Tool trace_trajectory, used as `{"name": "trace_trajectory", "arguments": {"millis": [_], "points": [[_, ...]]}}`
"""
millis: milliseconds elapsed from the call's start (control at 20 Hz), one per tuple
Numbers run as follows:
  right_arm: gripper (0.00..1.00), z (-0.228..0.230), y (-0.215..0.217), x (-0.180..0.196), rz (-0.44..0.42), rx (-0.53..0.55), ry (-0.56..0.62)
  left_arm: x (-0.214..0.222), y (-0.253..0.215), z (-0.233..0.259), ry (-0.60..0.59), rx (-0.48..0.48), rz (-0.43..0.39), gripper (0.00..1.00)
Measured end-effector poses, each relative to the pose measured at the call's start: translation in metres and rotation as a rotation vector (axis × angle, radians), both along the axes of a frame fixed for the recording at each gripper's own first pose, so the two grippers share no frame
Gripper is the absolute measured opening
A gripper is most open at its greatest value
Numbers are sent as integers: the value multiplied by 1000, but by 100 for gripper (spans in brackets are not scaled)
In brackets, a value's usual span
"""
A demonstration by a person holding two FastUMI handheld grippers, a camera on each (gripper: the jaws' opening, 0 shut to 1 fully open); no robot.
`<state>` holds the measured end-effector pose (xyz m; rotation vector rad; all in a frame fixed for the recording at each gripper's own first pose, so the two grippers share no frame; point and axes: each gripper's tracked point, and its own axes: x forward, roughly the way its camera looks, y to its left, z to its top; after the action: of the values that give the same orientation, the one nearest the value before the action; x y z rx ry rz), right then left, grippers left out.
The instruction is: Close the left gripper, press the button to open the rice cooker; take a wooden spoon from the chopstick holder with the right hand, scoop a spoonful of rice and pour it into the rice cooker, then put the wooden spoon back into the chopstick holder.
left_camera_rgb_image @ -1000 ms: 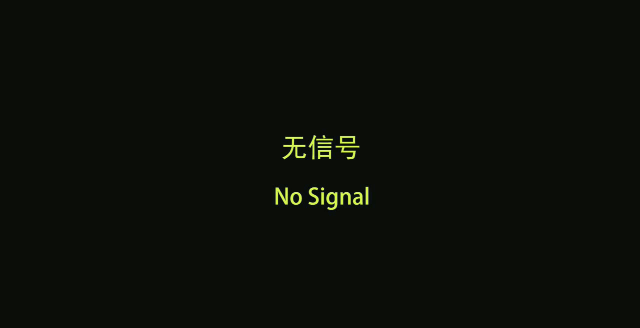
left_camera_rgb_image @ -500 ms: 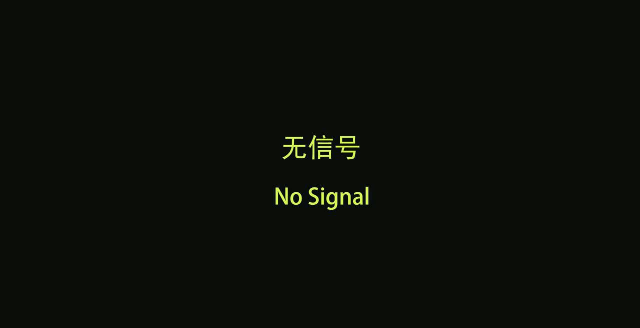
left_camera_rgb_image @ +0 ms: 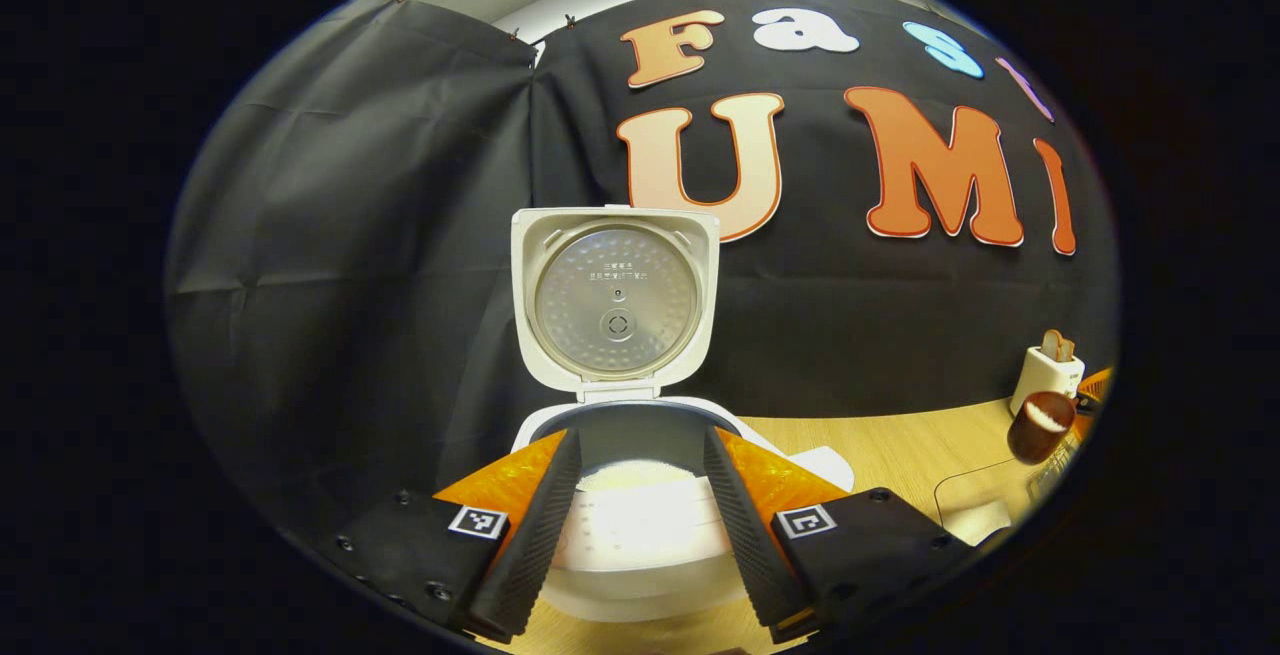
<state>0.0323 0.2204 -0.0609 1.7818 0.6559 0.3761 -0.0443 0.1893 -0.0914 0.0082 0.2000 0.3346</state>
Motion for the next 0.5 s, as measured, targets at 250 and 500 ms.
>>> {"name": "trace_trajectory", "arguments": {"millis": [250,500], "points": [[8,-3,5,-3,20,-40,8,-2,3,2,-4,7,7,83],[8,13,5,-1,-2,-69,-19,-4,8,0,-9,7,12,83]]}}
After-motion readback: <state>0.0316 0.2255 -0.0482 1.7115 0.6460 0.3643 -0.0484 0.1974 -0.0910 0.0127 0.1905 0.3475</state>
